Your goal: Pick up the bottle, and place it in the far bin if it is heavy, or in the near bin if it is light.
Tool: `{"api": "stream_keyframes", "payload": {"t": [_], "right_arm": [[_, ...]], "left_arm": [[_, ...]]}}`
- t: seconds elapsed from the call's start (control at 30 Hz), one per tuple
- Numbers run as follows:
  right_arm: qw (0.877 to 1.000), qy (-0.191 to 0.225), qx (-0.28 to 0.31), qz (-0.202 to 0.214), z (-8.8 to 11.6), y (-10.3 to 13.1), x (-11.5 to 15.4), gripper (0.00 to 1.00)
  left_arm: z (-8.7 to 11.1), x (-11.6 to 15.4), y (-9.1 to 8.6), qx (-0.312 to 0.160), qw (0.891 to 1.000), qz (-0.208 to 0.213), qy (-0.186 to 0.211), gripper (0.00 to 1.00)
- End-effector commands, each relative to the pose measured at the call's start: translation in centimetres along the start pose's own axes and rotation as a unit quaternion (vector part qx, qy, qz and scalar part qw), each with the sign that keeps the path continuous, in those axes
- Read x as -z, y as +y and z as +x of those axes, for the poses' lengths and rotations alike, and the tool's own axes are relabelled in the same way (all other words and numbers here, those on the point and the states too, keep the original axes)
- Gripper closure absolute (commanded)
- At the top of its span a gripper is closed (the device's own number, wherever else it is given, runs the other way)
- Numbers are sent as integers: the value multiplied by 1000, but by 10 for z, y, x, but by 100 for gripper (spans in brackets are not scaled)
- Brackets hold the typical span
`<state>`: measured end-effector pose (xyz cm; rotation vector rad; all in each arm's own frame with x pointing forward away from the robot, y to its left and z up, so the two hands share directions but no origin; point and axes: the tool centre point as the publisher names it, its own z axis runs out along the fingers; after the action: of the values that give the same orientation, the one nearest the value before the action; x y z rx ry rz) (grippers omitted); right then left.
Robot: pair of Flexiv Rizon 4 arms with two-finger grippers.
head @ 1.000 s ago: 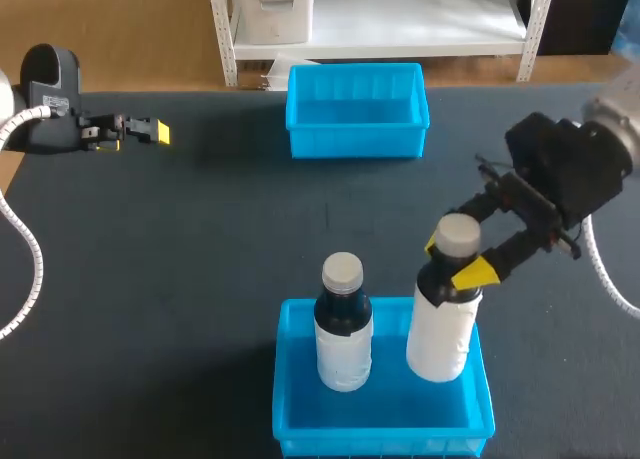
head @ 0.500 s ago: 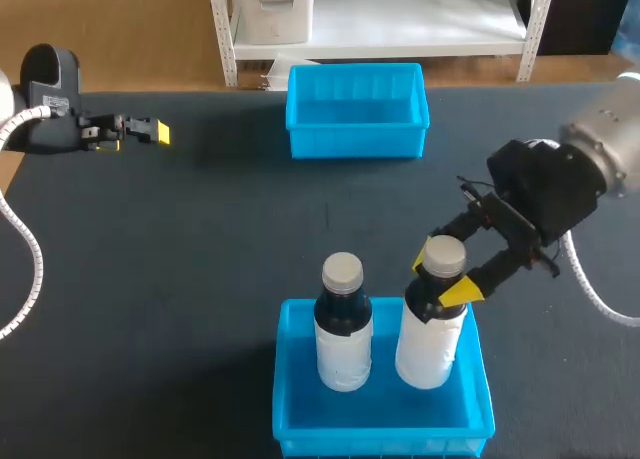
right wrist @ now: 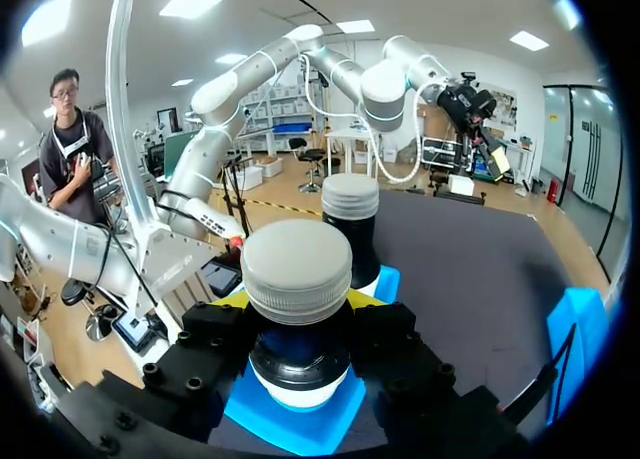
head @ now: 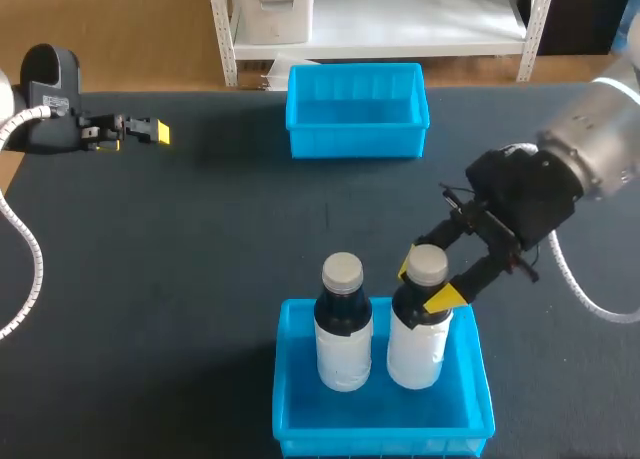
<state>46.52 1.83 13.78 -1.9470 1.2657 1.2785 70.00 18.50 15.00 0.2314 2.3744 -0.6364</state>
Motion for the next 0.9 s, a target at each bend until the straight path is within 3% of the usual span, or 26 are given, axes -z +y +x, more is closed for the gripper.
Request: {"api": "stream_keyframes", "payload": {"t": [0.03, 0.1, 0.13, 0.17, 0.2, 0.63, 0.9], "right_arm": [[1000, 4, 1, 3, -1, 2, -3, 100], [1000, 8, 1, 6, -1, 2, -3, 96], [1000, 10, 2, 7, -1, 2, -3, 65], [1000, 12, 2, 7, -1, 2, -3, 52], [1000, 14, 1, 8, -1, 3, -3, 0], [1000, 15, -20, 10, 6, 0, 10, 0], [996, 25, -73, 40, 32, -13, 45, 0]], "left_arm": [[0, 0, 0, 0, 1000, 0, 0, 0], [0, 0, 0, 0, 1000, 0, 0, 0], [0, 0, 0, 0, 1000, 0, 0, 0], [0, 0, 0, 0, 1000, 0, 0, 0], [0, 0, 0, 0, 1000, 0, 0, 0], [0, 0, 0, 0, 1000, 0, 0, 0], [0, 0, 0, 0, 1000, 0, 0, 0]]}}
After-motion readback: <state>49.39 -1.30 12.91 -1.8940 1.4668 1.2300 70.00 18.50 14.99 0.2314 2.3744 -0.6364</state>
